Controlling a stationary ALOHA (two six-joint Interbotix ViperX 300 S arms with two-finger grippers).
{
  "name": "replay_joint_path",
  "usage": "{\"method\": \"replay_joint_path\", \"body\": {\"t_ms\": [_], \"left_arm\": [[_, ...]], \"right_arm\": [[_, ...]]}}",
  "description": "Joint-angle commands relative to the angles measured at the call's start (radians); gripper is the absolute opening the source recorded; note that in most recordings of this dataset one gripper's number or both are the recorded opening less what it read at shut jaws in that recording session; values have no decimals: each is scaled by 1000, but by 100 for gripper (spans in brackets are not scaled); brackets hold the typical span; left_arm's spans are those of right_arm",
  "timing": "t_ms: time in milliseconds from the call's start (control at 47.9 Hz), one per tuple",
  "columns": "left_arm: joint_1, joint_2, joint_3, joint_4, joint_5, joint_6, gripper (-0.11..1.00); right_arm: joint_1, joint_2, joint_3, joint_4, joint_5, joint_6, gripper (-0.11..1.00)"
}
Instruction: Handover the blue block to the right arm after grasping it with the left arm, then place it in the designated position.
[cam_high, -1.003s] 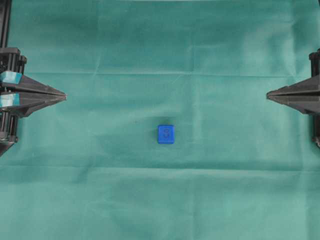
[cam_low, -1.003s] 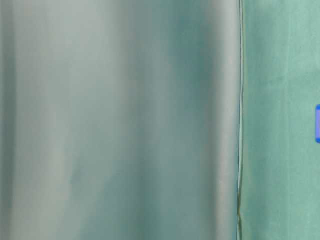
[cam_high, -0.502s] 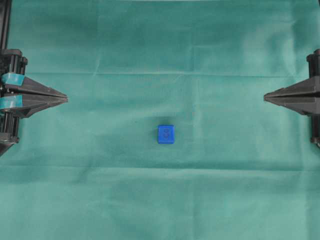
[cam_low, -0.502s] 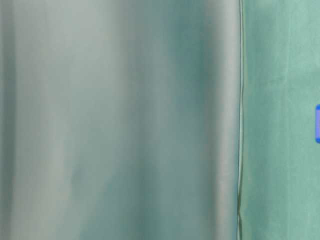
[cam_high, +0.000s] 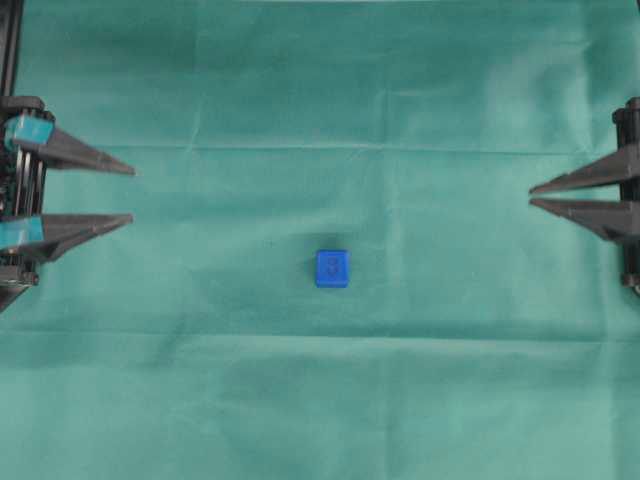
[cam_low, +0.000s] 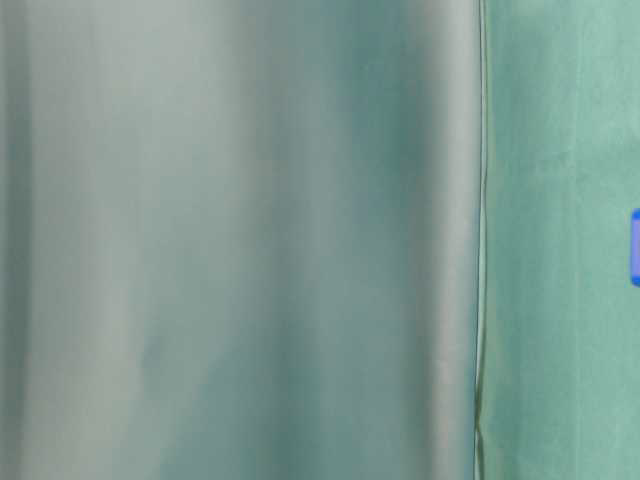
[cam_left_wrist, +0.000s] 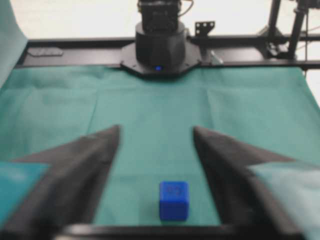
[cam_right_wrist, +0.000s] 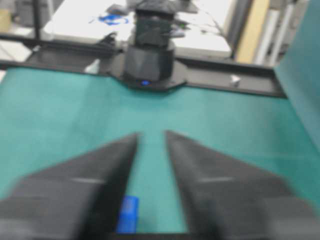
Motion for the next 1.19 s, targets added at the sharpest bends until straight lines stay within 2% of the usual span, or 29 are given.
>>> {"method": "replay_joint_path", "body": {"t_ms": [0, 42, 104, 188, 1170], "left_arm": [[-2, 9, -26, 0, -9, 0, 87], [-2, 11, -26, 0, -9, 0, 94], [-2, 9, -26, 2, -11, 0, 99], [-2, 9, -26, 2, -11, 0, 99], [-2, 14, -48, 0, -15, 2, 99]], "right_arm": [[-3, 6, -26, 6, -2, 3, 53], [-5, 6, -26, 6, 2, 3, 64], [-9, 8, -28, 6, 8, 3, 82], [-12, 6, -28, 8, 9, 5, 93], [-15, 12, -28, 6, 6, 3, 94]]}}
